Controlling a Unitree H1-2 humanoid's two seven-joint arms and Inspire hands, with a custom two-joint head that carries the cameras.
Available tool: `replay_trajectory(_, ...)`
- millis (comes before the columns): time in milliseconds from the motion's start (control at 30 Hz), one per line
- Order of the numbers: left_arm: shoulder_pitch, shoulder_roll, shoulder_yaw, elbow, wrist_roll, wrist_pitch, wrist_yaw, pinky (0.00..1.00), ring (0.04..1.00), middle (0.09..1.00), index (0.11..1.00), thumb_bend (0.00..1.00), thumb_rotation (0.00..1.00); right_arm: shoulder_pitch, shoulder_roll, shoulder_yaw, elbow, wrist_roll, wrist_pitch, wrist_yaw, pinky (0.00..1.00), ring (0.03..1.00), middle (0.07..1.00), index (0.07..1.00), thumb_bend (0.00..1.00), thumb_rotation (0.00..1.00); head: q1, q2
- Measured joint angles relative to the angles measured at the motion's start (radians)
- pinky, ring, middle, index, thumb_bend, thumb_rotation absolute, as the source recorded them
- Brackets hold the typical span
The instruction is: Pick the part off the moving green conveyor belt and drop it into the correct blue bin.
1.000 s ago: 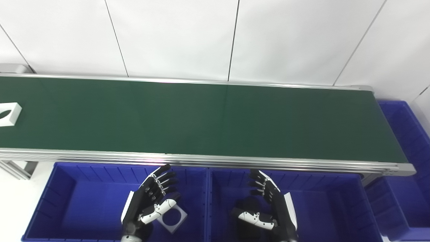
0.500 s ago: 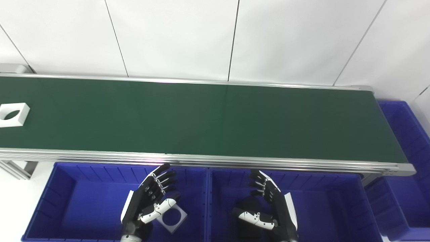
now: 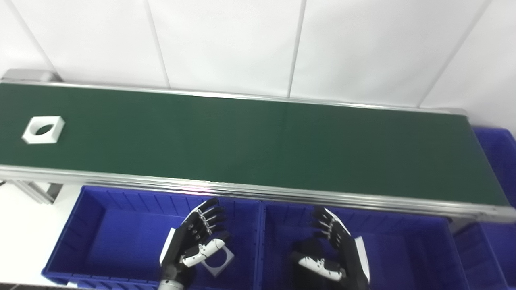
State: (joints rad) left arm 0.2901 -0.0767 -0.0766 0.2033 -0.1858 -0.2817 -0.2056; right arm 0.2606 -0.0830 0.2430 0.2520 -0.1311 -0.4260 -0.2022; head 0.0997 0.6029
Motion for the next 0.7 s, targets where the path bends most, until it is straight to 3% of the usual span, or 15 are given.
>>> replay_trajectory(67,0.000,-0.010,-0.007,0.025,0.007,-0.022,0.003,0.65,0.686,0.726,0.779,0.64,0.00,0.000,-0.011,0.000,0.016,0.012,0.000,0.000,0.65,0.740,0.801,0.825,0.64,0.06,0.104,-0.056)
replay_trajectory(367,-0.029,-0.045,-0.012,0.112,0.056,-0.100,0.040,0.58,0.622,0.677,0.734,0.82,0.00,-0.010,-0.041,-0.017,0.082,0.064,-0.001,0.012,0.64,0.745,0.810,0.841,0.59,0.01,0.262,-0.164)
replay_trajectory(533,-0.037,-0.052,-0.015,0.135,0.075,-0.125,0.051,0.58,0.616,0.669,0.726,0.83,0.00,-0.011,-0.042,-0.035,0.097,0.076,-0.001,0.029,0.66,0.752,0.813,0.847,0.58,0.01,0.305,-0.175)
replay_trajectory(700,-0.037,-0.059,-0.018,0.133,0.085,-0.128,0.058,0.58,0.617,0.666,0.719,0.85,0.00,-0.013,-0.043,-0.041,0.096,0.067,-0.001,0.031,0.67,0.768,0.827,0.863,0.57,0.00,0.321,-0.160)
